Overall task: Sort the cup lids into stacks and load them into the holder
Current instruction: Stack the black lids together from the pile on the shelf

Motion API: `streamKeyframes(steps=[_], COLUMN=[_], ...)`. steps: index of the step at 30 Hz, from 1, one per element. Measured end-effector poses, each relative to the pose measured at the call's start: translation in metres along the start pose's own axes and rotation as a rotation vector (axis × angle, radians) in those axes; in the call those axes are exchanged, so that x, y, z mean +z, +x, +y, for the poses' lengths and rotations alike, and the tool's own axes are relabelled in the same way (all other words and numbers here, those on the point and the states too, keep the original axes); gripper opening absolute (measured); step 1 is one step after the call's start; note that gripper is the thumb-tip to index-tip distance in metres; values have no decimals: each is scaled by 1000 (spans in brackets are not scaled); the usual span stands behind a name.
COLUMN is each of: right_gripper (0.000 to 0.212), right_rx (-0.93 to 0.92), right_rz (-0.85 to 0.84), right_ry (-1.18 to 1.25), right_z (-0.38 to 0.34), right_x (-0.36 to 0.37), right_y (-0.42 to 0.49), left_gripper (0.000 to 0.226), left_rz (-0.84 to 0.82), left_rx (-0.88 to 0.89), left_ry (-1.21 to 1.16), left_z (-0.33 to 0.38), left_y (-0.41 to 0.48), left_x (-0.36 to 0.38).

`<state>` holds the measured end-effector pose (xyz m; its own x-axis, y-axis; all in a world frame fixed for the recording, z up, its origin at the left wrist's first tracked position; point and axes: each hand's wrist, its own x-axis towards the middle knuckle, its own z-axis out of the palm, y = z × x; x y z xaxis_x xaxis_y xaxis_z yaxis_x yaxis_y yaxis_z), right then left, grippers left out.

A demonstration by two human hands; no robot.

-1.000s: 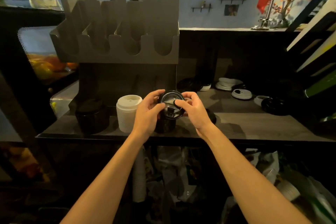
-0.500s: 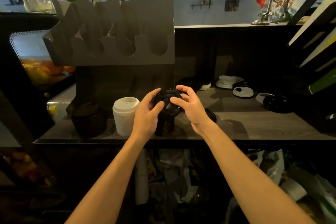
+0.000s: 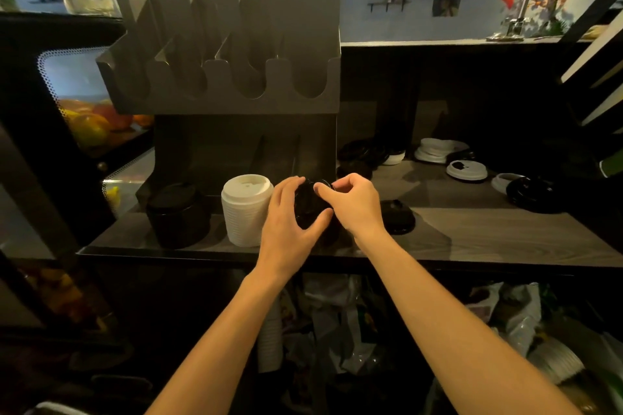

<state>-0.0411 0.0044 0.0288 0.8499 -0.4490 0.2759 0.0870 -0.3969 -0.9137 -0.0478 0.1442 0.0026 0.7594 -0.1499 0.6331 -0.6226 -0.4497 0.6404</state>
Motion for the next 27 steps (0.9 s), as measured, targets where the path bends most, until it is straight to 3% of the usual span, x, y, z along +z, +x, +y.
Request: streamKeyframes(steps=[5,11,21,27], right_gripper=[28,10,35,39], right_rx=[1,-24,-146,-218], right_rz=[-68,-91,-163,-189], right_ry=[29,90,-41,-67], right_z=[5,18,24,23], right_x=[2,5,-2,-1], right_y=[2,0,-1,-8], left_gripper=[63,49,42,43], left_rz=[-45,-74,-49,-78], left_rx=[-98,-125,-122,-135], left_ry=[-43,-74,40,107], left_z=[-1,-7,-6,-3], left_y=[0,-3,-7,-10], left_x=[3,10,14,12])
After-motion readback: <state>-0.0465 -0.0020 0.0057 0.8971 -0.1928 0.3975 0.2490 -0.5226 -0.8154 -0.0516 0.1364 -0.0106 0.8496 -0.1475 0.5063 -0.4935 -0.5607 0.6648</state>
